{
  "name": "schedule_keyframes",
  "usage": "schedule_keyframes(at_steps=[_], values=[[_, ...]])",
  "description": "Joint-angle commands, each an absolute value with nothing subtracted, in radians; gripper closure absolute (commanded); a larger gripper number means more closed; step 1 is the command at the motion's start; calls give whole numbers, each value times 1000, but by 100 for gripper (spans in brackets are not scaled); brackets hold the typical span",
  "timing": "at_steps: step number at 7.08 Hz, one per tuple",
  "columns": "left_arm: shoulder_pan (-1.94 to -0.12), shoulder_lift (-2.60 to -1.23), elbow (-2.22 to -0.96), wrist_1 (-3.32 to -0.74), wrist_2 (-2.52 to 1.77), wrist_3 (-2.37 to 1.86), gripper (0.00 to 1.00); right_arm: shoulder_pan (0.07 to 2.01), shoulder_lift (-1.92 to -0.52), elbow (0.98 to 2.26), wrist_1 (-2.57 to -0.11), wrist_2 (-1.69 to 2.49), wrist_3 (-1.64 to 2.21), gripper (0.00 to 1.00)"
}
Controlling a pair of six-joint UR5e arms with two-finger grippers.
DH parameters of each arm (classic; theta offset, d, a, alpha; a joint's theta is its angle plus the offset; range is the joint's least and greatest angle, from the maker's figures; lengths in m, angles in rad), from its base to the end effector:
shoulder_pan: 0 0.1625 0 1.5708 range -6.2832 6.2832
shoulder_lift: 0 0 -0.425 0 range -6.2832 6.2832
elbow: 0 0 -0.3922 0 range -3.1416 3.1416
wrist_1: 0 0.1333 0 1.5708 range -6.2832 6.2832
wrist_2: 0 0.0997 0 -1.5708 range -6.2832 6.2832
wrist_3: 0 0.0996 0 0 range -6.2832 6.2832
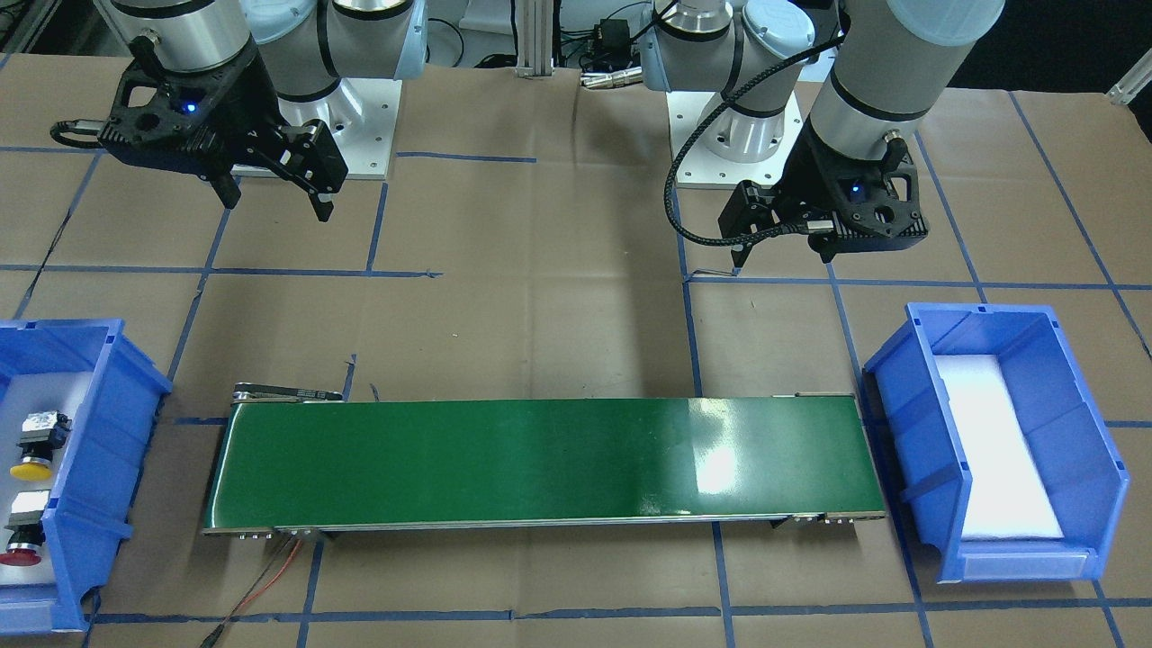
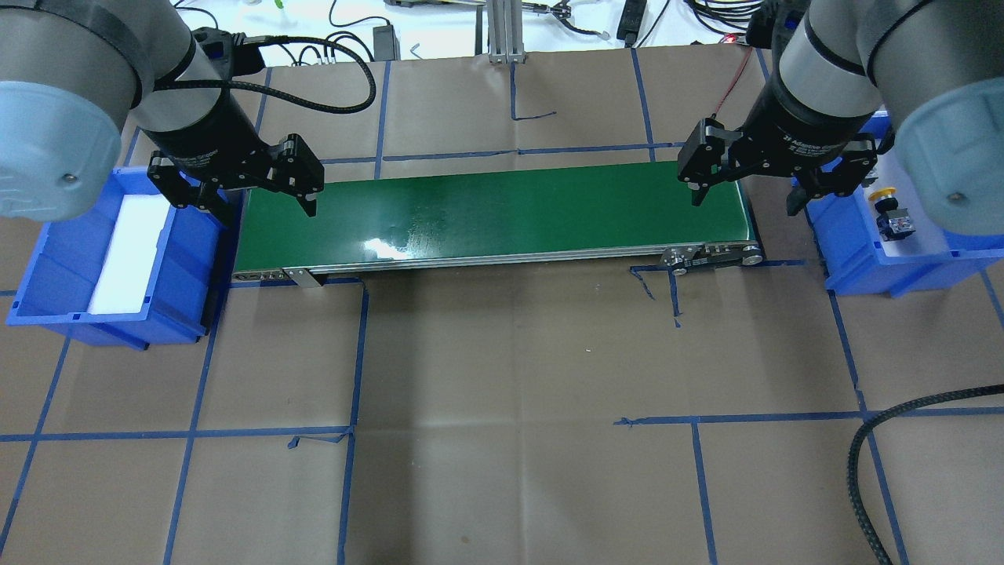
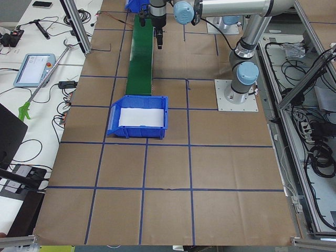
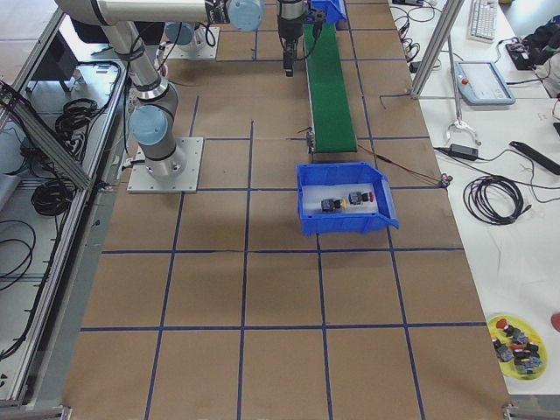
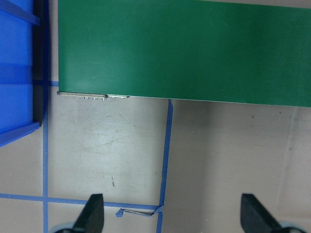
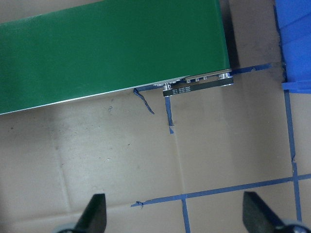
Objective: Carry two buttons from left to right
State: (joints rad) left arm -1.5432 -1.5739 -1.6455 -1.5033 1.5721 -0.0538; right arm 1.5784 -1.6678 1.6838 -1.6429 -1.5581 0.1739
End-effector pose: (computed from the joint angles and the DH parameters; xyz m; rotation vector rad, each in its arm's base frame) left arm -0.1196 -0.4945 0.4564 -0.1278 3.1375 0.0162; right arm 0.1380 -0.4551 0.4854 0.2588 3.1120 -0.0855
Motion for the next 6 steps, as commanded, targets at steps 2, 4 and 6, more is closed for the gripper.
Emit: schedule_keyframes(at_steps=[2, 4, 6], values=[[-1543, -1575, -1644, -1502, 1595, -52, 0, 1578, -1666, 1684, -1635, -1557, 175, 0], [-1543, -1575, -1646, -1502, 1592, -51, 0, 1578, -1657, 1683, -1638, -1568, 175, 0], [-1543, -1575, -1644, -1503, 1585, -51, 0, 1578, -1646, 1681, -1646, -1560, 175, 0]])
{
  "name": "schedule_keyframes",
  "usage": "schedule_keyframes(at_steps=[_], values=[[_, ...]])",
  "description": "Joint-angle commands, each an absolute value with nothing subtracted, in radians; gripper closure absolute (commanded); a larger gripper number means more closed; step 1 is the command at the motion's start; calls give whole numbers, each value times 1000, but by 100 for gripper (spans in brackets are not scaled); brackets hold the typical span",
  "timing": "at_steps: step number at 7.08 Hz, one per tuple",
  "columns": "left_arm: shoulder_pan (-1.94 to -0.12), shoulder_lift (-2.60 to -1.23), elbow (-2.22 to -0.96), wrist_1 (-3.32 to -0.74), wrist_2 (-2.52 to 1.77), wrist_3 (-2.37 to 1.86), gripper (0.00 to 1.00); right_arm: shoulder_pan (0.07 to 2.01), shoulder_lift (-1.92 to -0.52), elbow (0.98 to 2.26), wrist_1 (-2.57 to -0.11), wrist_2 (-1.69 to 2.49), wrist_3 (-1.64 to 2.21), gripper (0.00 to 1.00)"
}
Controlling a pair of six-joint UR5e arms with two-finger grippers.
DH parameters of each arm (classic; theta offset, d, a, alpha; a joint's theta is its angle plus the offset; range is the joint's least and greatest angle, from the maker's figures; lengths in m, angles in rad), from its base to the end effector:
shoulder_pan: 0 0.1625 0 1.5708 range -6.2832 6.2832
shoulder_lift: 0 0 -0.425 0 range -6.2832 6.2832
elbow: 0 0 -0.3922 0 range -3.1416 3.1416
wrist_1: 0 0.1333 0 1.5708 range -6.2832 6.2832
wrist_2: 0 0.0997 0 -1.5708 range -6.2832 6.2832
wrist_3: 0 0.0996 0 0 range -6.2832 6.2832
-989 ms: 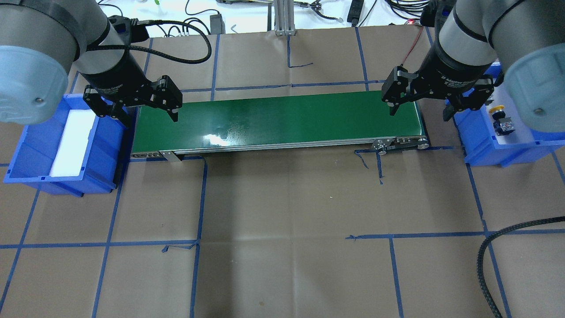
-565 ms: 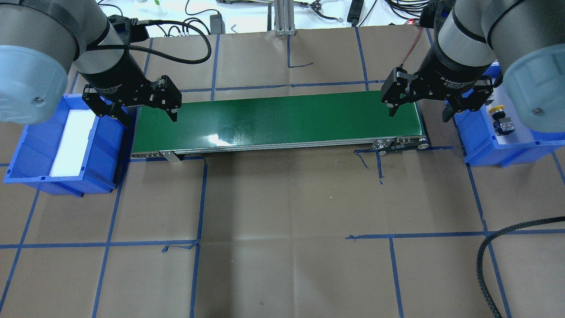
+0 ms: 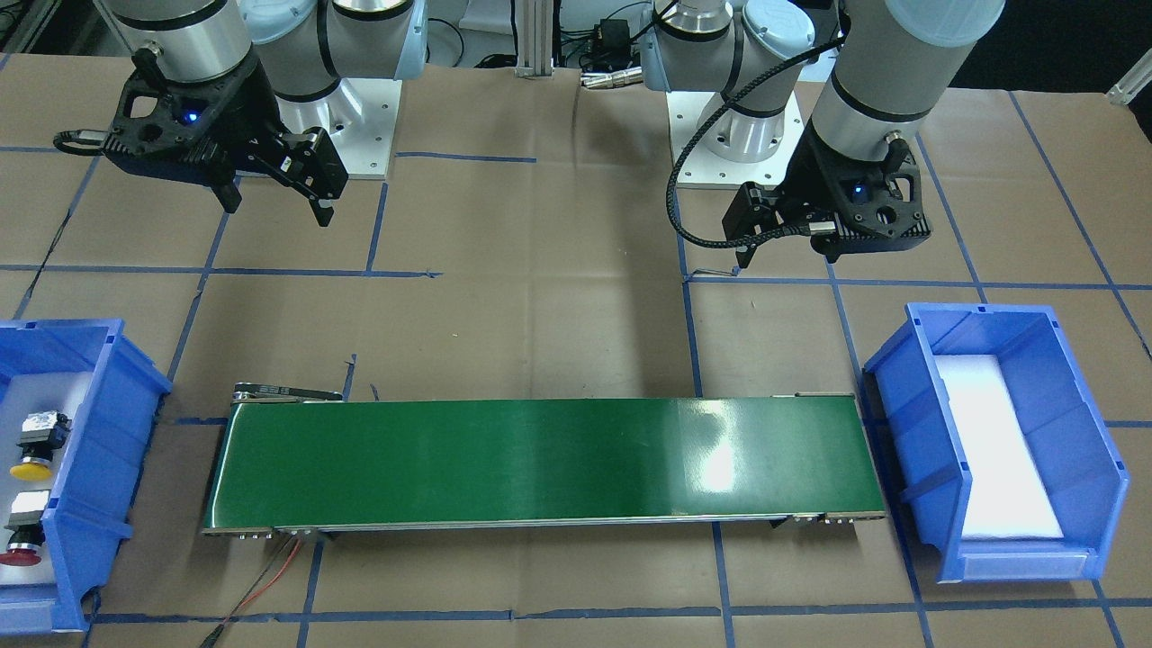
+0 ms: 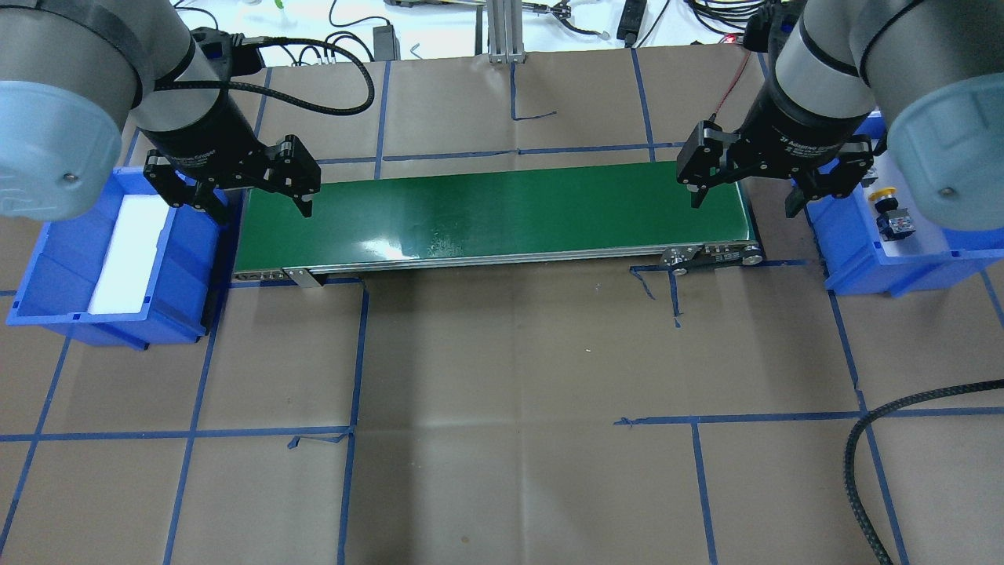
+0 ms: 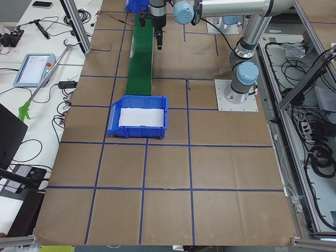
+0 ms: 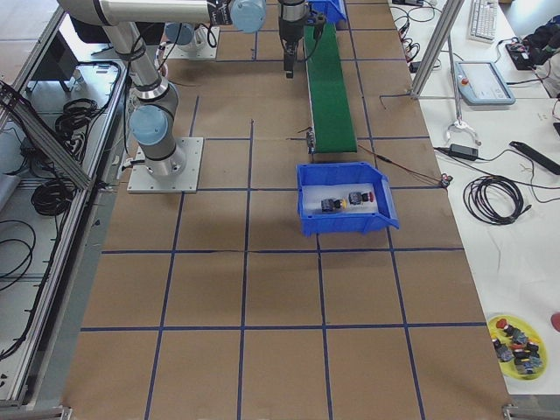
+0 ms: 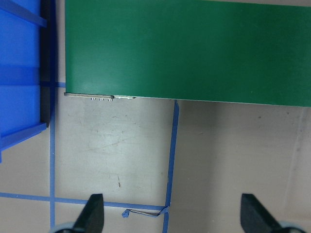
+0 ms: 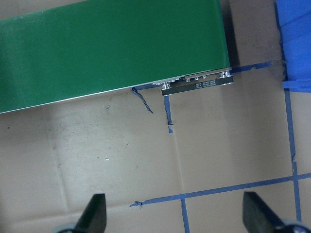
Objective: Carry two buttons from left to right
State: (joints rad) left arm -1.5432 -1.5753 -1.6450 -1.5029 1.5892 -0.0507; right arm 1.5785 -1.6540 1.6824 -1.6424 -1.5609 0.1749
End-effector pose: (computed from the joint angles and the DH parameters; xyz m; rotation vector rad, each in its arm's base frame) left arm -0.1179 -0.4950 0.4560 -0.1221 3.1206 0.0166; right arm 0.1378 -0.4596 0.4797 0.2608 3.1162 -0.0659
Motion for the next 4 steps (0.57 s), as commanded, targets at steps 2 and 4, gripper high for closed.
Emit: schedule_keyframes(at_steps=[2, 4], values=[[-1543, -1575, -1644, -1503, 1582, -38, 0, 1578, -1641, 1683, -1646, -1565, 175, 0], [-1543, -1575, -1646, -1503, 1582, -37, 0, 1578, -1634, 1681, -1644, -1568, 175, 0]])
